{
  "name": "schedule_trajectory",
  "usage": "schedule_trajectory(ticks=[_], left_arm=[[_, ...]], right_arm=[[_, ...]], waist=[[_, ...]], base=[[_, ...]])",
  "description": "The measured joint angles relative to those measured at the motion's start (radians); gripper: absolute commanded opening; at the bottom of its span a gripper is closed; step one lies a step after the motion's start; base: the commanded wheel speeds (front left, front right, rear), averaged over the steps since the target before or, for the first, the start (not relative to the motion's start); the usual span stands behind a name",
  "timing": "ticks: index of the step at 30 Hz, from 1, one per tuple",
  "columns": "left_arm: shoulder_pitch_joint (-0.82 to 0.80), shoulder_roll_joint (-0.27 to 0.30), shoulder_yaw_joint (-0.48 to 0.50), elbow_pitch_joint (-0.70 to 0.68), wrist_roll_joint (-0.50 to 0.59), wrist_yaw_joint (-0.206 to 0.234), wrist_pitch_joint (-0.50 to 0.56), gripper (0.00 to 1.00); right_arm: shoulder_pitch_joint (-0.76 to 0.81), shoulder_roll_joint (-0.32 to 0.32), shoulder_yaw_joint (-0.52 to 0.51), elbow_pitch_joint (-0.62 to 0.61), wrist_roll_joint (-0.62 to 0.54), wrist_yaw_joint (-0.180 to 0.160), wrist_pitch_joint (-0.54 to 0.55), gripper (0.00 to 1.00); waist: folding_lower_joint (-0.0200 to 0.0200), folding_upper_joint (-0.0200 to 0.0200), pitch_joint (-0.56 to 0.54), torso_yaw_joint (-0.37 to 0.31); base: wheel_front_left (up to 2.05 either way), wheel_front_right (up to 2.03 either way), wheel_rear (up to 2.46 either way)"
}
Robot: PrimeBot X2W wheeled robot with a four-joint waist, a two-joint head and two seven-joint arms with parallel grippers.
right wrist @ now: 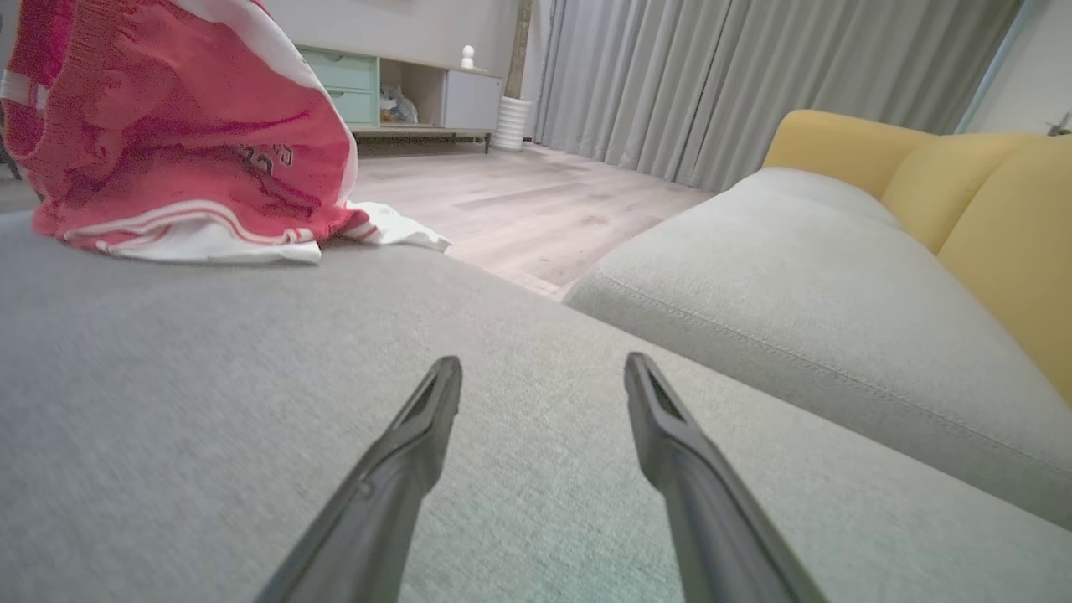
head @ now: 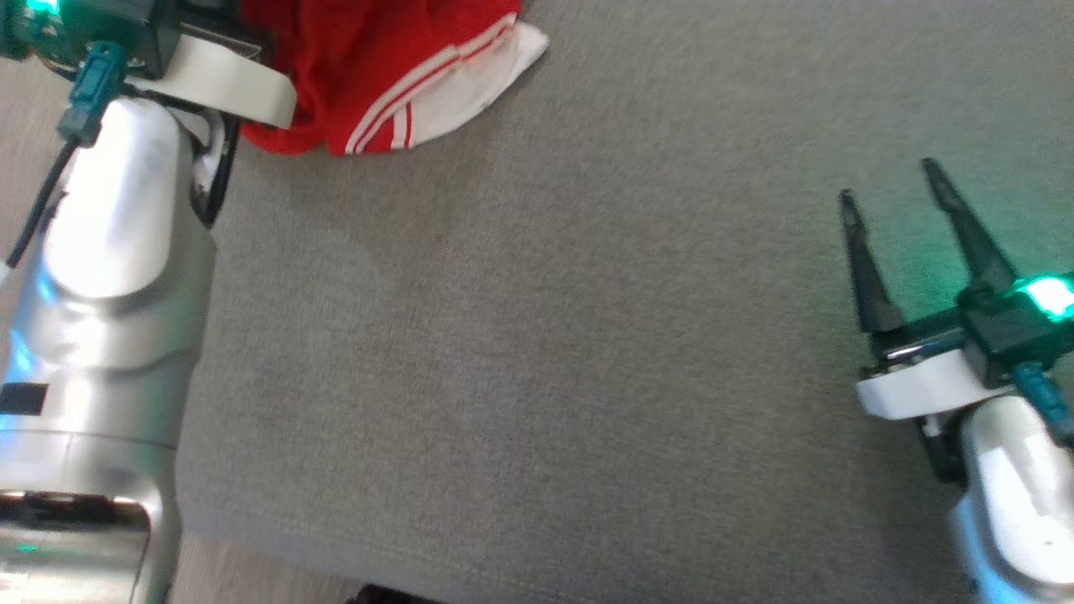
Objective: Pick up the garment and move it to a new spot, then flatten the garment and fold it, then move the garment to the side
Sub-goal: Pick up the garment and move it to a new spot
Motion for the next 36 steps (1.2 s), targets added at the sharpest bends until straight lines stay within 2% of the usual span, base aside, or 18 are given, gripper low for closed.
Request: schedule_trajectory(ticks=[4,5,6,7,12,19,26,30,34,35,36], left_arm=[[0.0,0.035,-0.038,-0.04,0.003,-0.017,0.0,0.0],[0.0,0.035,-0.038,-0.04,0.003,-0.017,0.0,0.0],[0.0,0.053,-0.068,-0.054,0.002,-0.026,0.0,0.0],[0.0,0.053,-0.068,-0.054,0.002,-0.026,0.0,0.0],[-0.001,0.079,-0.17,-0.081,-0.055,-0.027,0.0,0.0],[-0.01,0.112,-0.326,-0.178,-0.232,-0.034,0.035,0.0],[-0.003,0.102,-0.43,-0.264,-0.406,-0.034,0.122,0.0],[0.069,0.1,-0.488,-0.225,-0.471,-0.034,0.156,0.0],[0.211,0.088,-0.565,-0.109,-0.507,-0.034,0.139,0.0],[0.243,0.083,-0.576,-0.072,-0.509,-0.034,0.122,0.1],[0.273,0.079,-0.582,-0.029,-0.511,-0.032,0.101,0.7]], right_arm=[[0.02,0.068,0.003,0.004,0.038,0.0,0.0,1.0],[0.02,0.068,0.003,0.004,0.038,0.0,0.0,1.0],[0.055,0.096,0.0,0.006,0.059,0.0,0.0,1.0],[0.055,0.096,0.0,0.006,0.059,0.0,0.0,1.0],[0.129,0.135,-0.005,0.001,0.09,0.0,0.0,1.0],[0.187,0.157,-0.008,-0.022,0.104,0.0,0.0,1.0],[0.201,0.162,-0.019,-0.04,0.129,0.0,0.0,1.0],[0.201,0.162,0.005,-0.044,0.162,0.0,0.0,1.0],[0.2,0.162,0.012,-0.048,0.191,0.0,0.0,1.0],[0.2,0.162,0.014,-0.047,0.197,0.0,0.0,1.0],[0.199,0.162,0.017,-0.046,0.202,0.0,0.0,1.0]], waist=[[-0.0001,0.0,-0.09,-0.04],[-0.0001,0.0,-0.09,-0.04],[-0.0001,0.0,-0.135,-0.069],[-0.0001,0.0,-0.135,-0.069],[-0.0001,0.0001,-0.225,-0.17],[-0.0001,0.0001,-0.314,-0.347],[-0.0001,0.0001,-0.359,-0.524],[-0.0001,0.0001,-0.357,-0.615],[-0.0001,0.0001,-0.325,-0.674],[-0.0001,0.0001,-0.312,-0.682],[0.0,0.0001,-0.298,-0.688]], base=[[0.0,0.0,0.0],[0.0,0.0,0.0],[0.0,0.0,0.0],[0.0,0.0,0.0],[0.0,0.0,0.0],[0.0,0.0,0.0],[0.0,0.0,0.0],[0.0,0.0,0.0],[0.0,0.0,0.0],[0.0,0.0,0.0],[0.0,0.0,0.0]])
